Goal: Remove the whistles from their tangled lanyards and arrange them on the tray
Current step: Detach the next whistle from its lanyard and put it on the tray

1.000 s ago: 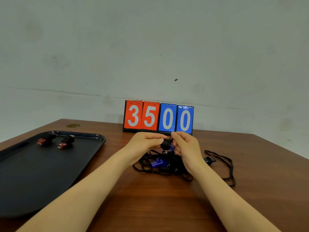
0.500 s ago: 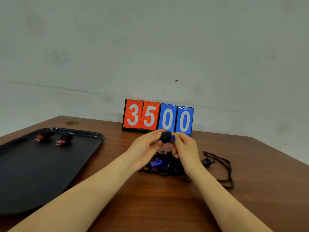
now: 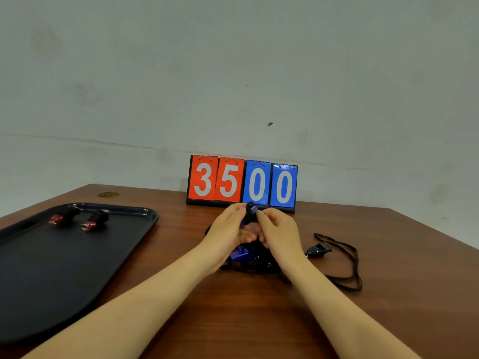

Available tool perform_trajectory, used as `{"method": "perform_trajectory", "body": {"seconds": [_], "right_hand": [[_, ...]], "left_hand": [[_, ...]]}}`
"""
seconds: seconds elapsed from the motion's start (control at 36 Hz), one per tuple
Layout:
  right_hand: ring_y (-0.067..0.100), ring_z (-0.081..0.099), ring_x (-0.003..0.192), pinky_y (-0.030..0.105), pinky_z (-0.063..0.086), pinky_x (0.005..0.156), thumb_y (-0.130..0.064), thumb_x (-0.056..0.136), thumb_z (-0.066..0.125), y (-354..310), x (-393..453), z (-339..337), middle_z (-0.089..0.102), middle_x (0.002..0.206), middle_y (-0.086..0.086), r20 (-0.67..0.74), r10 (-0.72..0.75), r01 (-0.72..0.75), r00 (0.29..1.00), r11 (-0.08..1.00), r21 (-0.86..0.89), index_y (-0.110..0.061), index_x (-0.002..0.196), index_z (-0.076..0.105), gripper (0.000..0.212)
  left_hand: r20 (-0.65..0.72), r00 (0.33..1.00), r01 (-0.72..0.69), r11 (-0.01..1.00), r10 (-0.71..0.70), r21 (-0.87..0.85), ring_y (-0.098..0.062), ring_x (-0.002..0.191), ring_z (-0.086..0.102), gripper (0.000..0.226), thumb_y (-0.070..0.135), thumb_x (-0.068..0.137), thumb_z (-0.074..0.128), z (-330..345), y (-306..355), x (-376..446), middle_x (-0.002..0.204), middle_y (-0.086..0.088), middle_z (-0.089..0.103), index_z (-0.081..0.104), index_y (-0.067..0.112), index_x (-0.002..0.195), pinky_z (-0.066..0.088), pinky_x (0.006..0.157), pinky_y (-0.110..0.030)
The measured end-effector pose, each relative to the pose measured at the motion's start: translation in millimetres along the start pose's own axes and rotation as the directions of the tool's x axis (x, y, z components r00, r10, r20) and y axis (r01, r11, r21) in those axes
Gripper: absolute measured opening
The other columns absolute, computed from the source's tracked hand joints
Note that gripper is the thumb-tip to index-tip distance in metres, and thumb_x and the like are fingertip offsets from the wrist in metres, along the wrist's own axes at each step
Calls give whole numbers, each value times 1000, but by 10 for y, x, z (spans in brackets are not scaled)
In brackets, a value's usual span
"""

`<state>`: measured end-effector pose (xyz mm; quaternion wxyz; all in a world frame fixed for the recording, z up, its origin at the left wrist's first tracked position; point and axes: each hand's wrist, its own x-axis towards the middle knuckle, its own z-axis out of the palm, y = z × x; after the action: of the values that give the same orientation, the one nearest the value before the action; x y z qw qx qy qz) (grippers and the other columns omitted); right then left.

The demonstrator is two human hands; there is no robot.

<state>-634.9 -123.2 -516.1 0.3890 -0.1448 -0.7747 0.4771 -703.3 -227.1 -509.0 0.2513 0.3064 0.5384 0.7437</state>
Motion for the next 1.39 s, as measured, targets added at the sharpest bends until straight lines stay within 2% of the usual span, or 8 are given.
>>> {"method": "perform_trajectory", "body": {"seconds": [0.19,0.33,0.44,0.61,0.72,0.83,1.03,1.39], "right_hand": [[4,56,61,19,47,62,-26,97,54,-20,-30,14,62,70,-1,47,-96,101,994,985,-139,-19,83,64,18],[1,54,58,19,47,61,-26,97,54,-54,-42,-5,62,69,-2,75,-130,137,989,985,-102,-18,84,65,19],[1,58,68,15,46,66,-26,96,56,-81,-55,-3,61,70,-9,57,-197,204,979,966,-158,-24,83,64,15],[-3,55,76,4,41,69,-24,95,58,-132,-108,-16,56,77,-20,133,-436,450,890,797,-403,-22,94,65,8],[-2,51,82,1,36,73,-22,96,57,-152,-110,-68,62,92,-10,192,-492,517,849,701,-492,-15,107,66,16],[-2,52,89,2,39,78,-20,98,54,-147,-95,-96,55,98,-15,189,-421,460,887,773,-436,-18,111,61,16],[-3,55,87,8,45,75,-23,96,56,-171,-88,-75,49,87,-25,174,-396,432,902,837,-335,-33,97,52,10],[-7,55,82,2,41,72,-22,96,57,-131,-59,-123,55,86,-19,71,-390,385,918,833,-398,-23,102,62,9]], "left_hand": [[-102,994,45,999,-47,-27,-10,44,47,29,33,101,46,19,8,11,79,-16,63,56,24,126,38,39,-19],[-14,999,-28,1000,29,9,-9,47,41,24,34,99,50,-35,9,-57,56,4,54,61,17,112,32,39,-16],[-84,996,-2,981,-15,-196,-7,45,34,25,35,98,51,-83,76,-55,57,2,40,60,15,109,26,40,-15],[-116,989,51,954,-89,-296,-6,43,35,23,33,96,56,-118,113,-26,54,3,38,61,13,105,26,37,-13],[-100,992,57,989,-71,-135,-6,44,34,23,34,96,54,-133,149,-29,54,4,41,62,13,101,24,37,-14],[-102,993,67,997,-63,27,-7,45,39,24,35,97,52,-130,153,-45,48,10,53,62,15,104,27,40,-15],[-80,984,154,986,-160,-70,-9,51,36,26,34,97,50,-104,152,-52,60,0,39,58,12,106,25,40,-15],[6,999,-38,900,39,435,-7,56,39,17,30,103,39,-73,145,-65,72,4,46,53,20,102,35,42,-17]]}}
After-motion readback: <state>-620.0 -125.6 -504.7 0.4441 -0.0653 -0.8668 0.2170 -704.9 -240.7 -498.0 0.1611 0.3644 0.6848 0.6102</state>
